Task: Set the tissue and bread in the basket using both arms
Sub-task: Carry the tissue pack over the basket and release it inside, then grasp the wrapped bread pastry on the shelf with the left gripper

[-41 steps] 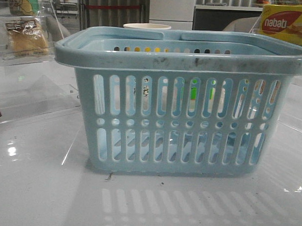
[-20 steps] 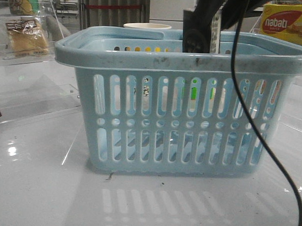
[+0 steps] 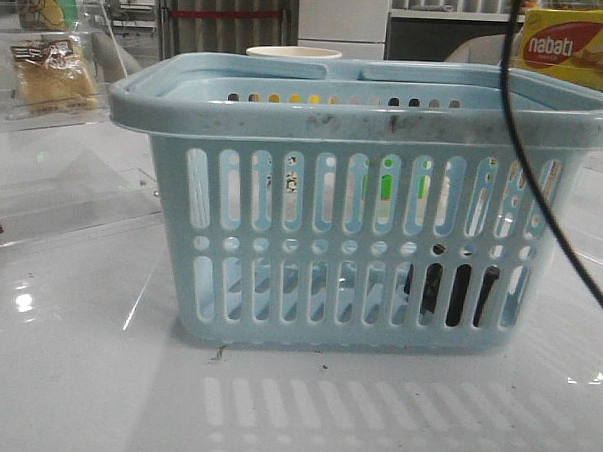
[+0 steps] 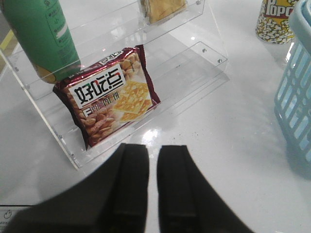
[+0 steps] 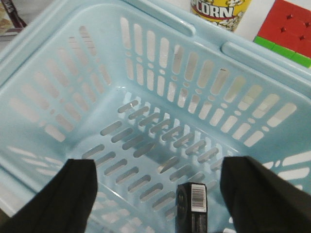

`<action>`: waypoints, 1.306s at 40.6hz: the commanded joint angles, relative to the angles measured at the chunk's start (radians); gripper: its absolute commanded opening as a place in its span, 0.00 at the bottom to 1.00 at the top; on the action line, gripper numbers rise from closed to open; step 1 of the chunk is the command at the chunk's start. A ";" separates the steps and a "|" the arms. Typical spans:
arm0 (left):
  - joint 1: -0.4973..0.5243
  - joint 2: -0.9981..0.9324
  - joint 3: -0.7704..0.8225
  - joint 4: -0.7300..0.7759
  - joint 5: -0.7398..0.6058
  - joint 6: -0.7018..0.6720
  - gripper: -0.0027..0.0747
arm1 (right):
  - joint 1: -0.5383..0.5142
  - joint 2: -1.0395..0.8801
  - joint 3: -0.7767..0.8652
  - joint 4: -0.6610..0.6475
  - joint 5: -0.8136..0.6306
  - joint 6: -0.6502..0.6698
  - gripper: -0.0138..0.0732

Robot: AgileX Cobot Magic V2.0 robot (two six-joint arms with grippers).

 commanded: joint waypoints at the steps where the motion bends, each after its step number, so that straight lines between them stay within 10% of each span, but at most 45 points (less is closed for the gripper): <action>1: -0.001 0.008 -0.031 0.001 -0.116 -0.003 0.49 | 0.004 -0.128 0.028 -0.007 -0.042 -0.007 0.87; 10: -0.001 0.102 -0.054 0.001 -0.212 -0.003 0.85 | 0.004 -0.332 0.157 -0.007 -0.038 -0.007 0.87; 53: 0.003 1.169 -0.817 -0.037 -0.354 -0.003 0.84 | 0.004 -0.386 0.188 -0.007 -0.031 -0.007 0.88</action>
